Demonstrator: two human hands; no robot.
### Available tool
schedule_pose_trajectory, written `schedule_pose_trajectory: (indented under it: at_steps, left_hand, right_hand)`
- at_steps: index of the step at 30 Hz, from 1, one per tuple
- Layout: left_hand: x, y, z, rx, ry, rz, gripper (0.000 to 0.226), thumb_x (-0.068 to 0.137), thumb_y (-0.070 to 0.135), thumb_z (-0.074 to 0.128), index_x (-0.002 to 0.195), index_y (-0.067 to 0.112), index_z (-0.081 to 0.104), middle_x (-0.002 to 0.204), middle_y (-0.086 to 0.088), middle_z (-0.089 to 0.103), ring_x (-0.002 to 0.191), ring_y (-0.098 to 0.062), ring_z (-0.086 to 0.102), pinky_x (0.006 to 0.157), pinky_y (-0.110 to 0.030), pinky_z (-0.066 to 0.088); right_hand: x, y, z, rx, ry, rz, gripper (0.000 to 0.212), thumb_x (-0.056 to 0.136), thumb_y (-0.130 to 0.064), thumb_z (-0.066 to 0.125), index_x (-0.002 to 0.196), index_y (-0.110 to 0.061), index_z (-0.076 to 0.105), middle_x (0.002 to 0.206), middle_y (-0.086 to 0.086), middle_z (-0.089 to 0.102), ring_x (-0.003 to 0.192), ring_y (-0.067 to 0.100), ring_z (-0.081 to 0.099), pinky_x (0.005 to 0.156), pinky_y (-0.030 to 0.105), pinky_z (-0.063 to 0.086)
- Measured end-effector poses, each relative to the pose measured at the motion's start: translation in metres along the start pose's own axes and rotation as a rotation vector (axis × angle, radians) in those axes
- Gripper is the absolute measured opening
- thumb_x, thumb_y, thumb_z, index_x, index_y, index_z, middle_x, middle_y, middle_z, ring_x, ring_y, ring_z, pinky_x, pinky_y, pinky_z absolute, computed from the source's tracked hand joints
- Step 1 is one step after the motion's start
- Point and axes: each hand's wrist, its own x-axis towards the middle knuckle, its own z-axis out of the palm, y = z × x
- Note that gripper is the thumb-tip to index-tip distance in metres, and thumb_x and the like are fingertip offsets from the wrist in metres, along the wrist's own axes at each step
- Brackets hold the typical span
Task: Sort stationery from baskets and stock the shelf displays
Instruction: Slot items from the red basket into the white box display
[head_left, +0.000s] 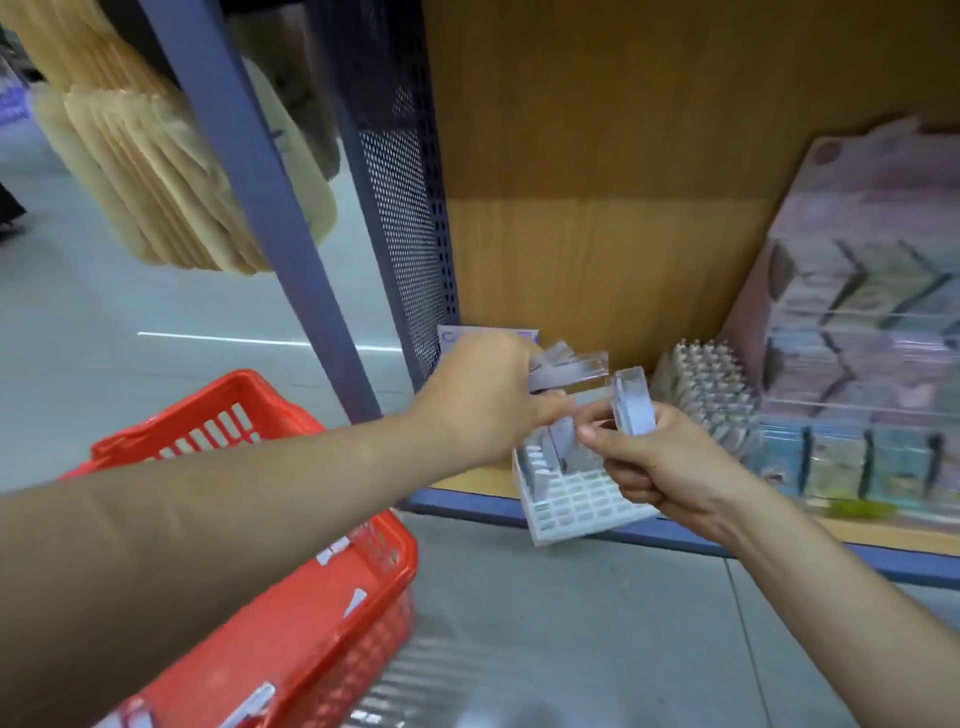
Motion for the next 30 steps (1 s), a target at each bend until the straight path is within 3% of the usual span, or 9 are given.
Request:
schedule_pose_trajectory:
  at_steps: [4, 6, 8, 11, 14, 17, 20, 24, 30]
  left_hand:
    - [0.014, 0.003, 0.057, 0.002, 0.008, -0.099, 0.05, 0.082, 0.036, 0.075, 0.054, 0.02, 0.037, 0.052, 0.006, 0.039, 0.051, -0.011, 0.036, 0.048, -0.026, 0.026]
    - [0.019, -0.003, 0.08, -0.091, 0.011, -0.165, 0.04, 0.082, 0.032, 0.076, 0.056, 0.021, 0.048, 0.053, 0.006, 0.047, 0.05, -0.007, 0.043, 0.049, -0.023, 0.03]
    - [0.023, -0.009, 0.098, -0.185, 0.003, -0.225, 0.018, 0.083, 0.029, 0.076, 0.073, 0.016, 0.069, 0.066, 0.001, 0.065, 0.064, -0.009, 0.06, 0.055, -0.018, 0.038]
    - [0.025, -0.015, 0.118, -0.334, 0.0, -0.297, 0.017, 0.082, 0.023, 0.077, 0.094, 0.012, 0.075, 0.08, 0.003, 0.071, 0.071, -0.003, 0.062, 0.06, -0.017, 0.043]
    - [0.028, -0.019, 0.13, -0.515, 0.032, -0.35, 0.006, 0.085, 0.01, 0.072, 0.08, 0.012, 0.07, 0.063, 0.013, 0.061, 0.05, 0.01, 0.052, 0.054, -0.01, 0.04]
    - [0.029, -0.036, 0.139, -0.587, 0.194, -0.496, 0.034, 0.09, 0.016, 0.067, 0.059, 0.019, 0.055, 0.046, 0.013, 0.049, 0.041, 0.004, 0.041, 0.048, -0.017, 0.035]
    - [0.027, -0.056, 0.15, -0.681, 0.323, -0.636, 0.028, 0.088, 0.017, 0.069, 0.063, 0.02, 0.058, 0.046, 0.014, 0.052, 0.045, 0.0, 0.044, 0.048, -0.02, 0.035]
    - [0.015, -0.071, 0.169, -0.687, 0.297, -0.713, 0.024, 0.085, 0.016, 0.073, 0.064, 0.019, 0.062, 0.037, 0.016, 0.048, 0.035, 0.0, 0.04, 0.039, -0.013, 0.028]
    - [0.013, -0.084, 0.179, -0.719, 0.245, -0.757, 0.013, 0.083, 0.02, 0.076, 0.073, 0.014, 0.07, 0.06, 0.008, 0.063, 0.045, 0.001, 0.048, 0.043, -0.01, 0.035]
  right_hand:
    - [0.014, 0.022, -0.026, 0.051, 0.034, 0.043, 0.012, 0.086, -0.013, 0.067, 0.098, -0.01, 0.065, 0.066, 0.005, 0.051, 0.039, 0.006, 0.02, 0.038, 0.013, 0.012]
    - [0.022, 0.035, -0.04, 0.082, 0.037, 0.089, 0.011, 0.091, -0.013, 0.063, 0.101, -0.009, 0.066, 0.072, 0.008, 0.061, 0.038, 0.005, 0.02, 0.038, 0.013, 0.013]
    - [0.027, 0.048, -0.049, 0.114, 0.03, 0.099, 0.013, 0.09, -0.017, 0.064, 0.099, -0.008, 0.068, 0.077, 0.009, 0.065, 0.038, 0.004, 0.021, 0.037, 0.013, 0.014]
    - [0.035, 0.063, -0.055, 0.157, 0.017, 0.109, 0.014, 0.083, -0.025, 0.068, 0.086, -0.011, 0.07, 0.08, 0.01, 0.068, 0.039, 0.004, 0.02, 0.038, 0.015, 0.013]
    - [0.047, 0.077, -0.057, 0.198, 0.065, 0.126, 0.013, 0.089, -0.022, 0.066, 0.083, -0.011, 0.07, 0.08, 0.011, 0.068, 0.038, 0.003, 0.02, 0.037, 0.014, 0.014]
    - [0.064, 0.09, -0.06, 0.32, 0.19, 0.171, 0.015, 0.09, -0.022, 0.066, 0.084, -0.008, 0.065, 0.076, 0.011, 0.066, 0.037, 0.004, 0.02, 0.036, 0.014, 0.013]
    - [0.079, 0.1, -0.059, 0.388, 0.233, 0.216, 0.014, 0.09, -0.02, 0.066, 0.086, -0.008, 0.062, 0.078, 0.011, 0.066, 0.038, 0.004, 0.021, 0.035, 0.015, 0.014]
    - [0.094, 0.108, -0.052, 0.358, 0.218, 0.228, 0.014, 0.089, -0.02, 0.067, 0.089, -0.007, 0.062, 0.082, 0.014, 0.066, 0.037, 0.004, 0.024, 0.033, 0.015, 0.017]
    - [0.101, 0.113, -0.049, 0.248, 0.206, 0.212, 0.015, 0.089, -0.019, 0.069, 0.092, -0.006, 0.064, 0.084, 0.013, 0.067, 0.041, 0.006, 0.028, 0.037, 0.017, 0.02]
